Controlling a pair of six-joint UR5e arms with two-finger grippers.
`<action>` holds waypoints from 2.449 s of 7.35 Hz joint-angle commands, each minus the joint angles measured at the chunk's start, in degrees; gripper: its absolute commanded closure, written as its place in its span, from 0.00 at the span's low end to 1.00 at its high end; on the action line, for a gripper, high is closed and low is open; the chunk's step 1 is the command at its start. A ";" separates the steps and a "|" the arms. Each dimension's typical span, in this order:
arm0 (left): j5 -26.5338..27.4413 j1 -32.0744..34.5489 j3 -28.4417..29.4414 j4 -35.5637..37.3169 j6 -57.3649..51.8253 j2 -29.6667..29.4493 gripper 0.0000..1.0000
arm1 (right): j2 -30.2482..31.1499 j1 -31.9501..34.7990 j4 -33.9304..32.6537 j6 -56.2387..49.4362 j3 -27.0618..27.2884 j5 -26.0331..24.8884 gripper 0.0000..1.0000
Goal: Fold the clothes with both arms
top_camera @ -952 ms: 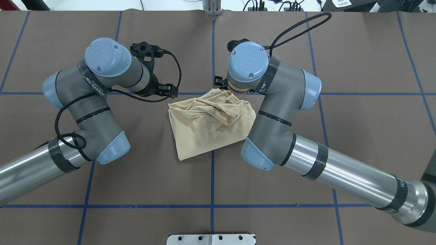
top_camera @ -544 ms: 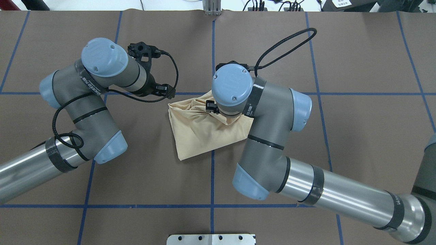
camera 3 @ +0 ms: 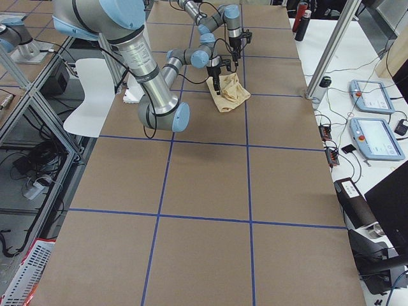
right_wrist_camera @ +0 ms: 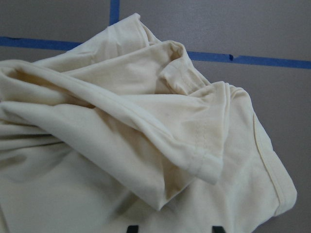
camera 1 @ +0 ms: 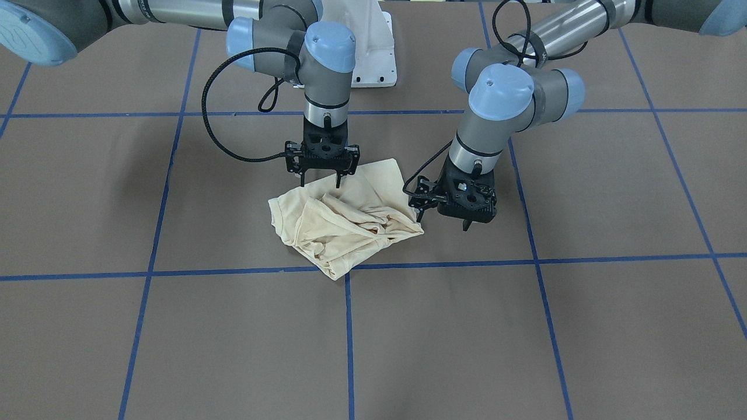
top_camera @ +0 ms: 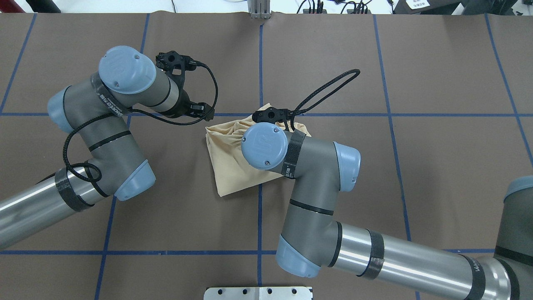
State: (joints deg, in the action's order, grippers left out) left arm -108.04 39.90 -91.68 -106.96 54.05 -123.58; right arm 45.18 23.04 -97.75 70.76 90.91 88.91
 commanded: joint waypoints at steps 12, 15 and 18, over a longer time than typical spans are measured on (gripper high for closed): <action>-5.68 2.28 -4.63 0.96 -0.18 1.49 0.00 | -7.12 16.74 17.34 -5.72 -18.49 10.49 0.00; -6.39 5.26 -12.09 10.85 -5.84 3.69 0.00 | -0.40 24.75 7.26 -14.19 -7.65 22.18 0.00; -9.28 16.57 -17.99 23.79 -27.97 6.65 0.00 | 16.11 37.57 0.81 -34.58 8.20 31.48 0.00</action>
State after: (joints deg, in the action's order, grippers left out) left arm -115.72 51.36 -107.45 -87.75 34.97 -119.02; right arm 54.15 55.43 -95.42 43.91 93.43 116.68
